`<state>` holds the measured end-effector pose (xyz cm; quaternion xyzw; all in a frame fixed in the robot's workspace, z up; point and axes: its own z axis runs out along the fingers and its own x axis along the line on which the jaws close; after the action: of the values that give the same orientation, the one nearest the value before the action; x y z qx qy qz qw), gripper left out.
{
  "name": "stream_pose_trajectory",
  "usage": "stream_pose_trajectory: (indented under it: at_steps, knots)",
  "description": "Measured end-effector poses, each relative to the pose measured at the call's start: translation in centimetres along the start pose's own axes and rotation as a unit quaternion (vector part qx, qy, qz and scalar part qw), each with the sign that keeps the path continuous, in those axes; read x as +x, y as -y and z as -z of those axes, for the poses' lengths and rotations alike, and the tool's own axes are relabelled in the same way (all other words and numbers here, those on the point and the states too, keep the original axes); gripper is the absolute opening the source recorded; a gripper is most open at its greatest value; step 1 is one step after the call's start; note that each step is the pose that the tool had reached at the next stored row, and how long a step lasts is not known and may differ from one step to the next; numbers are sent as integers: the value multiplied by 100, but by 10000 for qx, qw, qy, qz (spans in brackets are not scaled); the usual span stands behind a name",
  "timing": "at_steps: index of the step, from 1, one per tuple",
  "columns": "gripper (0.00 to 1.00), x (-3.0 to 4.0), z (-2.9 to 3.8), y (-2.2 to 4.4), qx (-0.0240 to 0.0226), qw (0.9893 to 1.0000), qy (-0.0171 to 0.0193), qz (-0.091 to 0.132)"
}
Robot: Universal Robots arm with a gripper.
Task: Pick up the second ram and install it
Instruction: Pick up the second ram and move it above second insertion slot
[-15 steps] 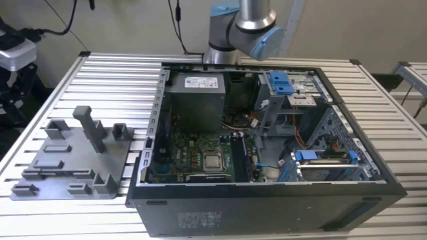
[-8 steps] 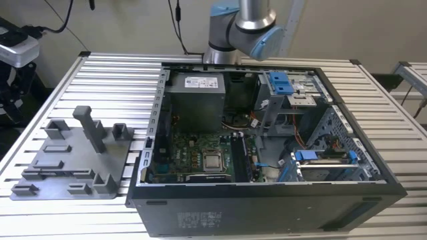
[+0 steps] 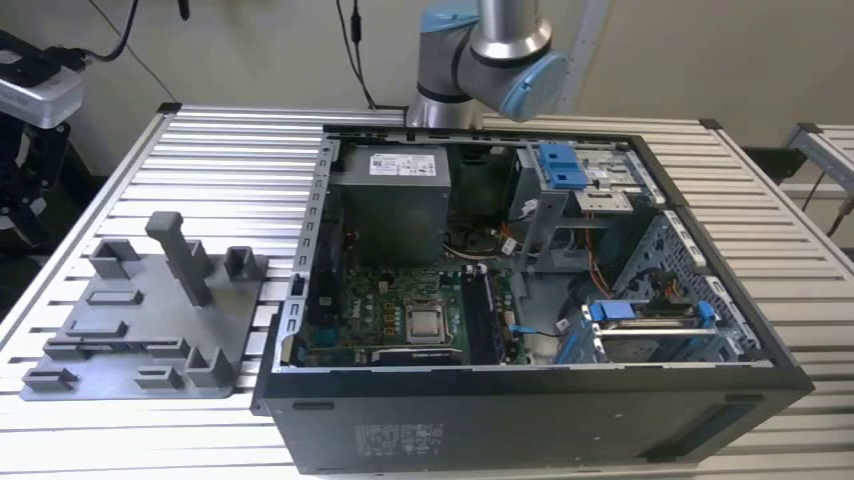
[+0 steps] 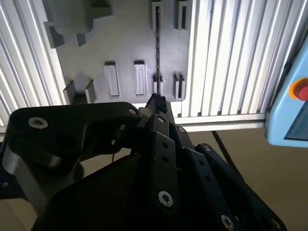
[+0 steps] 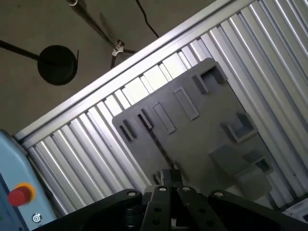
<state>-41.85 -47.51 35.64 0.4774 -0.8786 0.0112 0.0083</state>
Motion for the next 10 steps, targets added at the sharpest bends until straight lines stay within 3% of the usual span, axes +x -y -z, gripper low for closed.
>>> stream_pose_trajectory:
  at_steps: [10]
  knots:
    - [11,6,-1,-9,23,9987,13,501]
